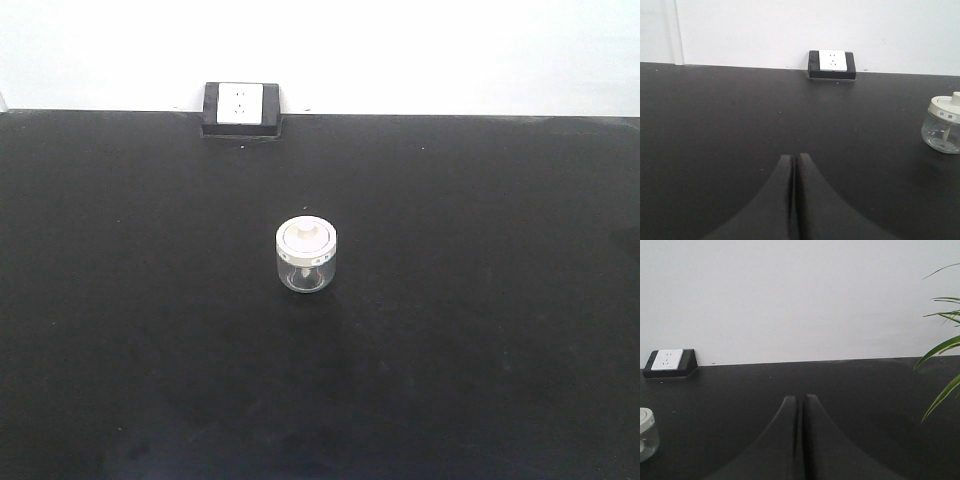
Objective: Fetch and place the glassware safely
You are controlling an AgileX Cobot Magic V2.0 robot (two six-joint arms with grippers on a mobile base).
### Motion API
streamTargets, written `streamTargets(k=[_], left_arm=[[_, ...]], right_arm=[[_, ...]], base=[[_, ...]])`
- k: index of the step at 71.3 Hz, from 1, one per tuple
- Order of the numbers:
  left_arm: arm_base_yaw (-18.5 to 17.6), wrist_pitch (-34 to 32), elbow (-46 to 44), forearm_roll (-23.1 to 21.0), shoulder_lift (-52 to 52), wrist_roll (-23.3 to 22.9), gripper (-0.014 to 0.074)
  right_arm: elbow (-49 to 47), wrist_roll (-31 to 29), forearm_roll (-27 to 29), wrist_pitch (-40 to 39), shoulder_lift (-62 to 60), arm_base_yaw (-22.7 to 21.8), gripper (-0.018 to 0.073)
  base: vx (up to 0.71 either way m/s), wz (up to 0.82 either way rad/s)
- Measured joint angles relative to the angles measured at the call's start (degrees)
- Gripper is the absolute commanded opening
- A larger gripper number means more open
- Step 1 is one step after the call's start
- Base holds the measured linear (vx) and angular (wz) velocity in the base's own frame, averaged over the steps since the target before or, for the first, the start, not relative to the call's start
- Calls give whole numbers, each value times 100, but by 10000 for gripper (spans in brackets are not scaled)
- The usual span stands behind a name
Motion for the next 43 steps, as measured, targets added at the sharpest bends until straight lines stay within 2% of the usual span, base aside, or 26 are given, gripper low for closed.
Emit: streamTargets(k=[43], left_arm=[[0,0,0,0,0,0,-7]], right_arm=[[0,0,0,0,0,0,-3]], base=[[0,0]])
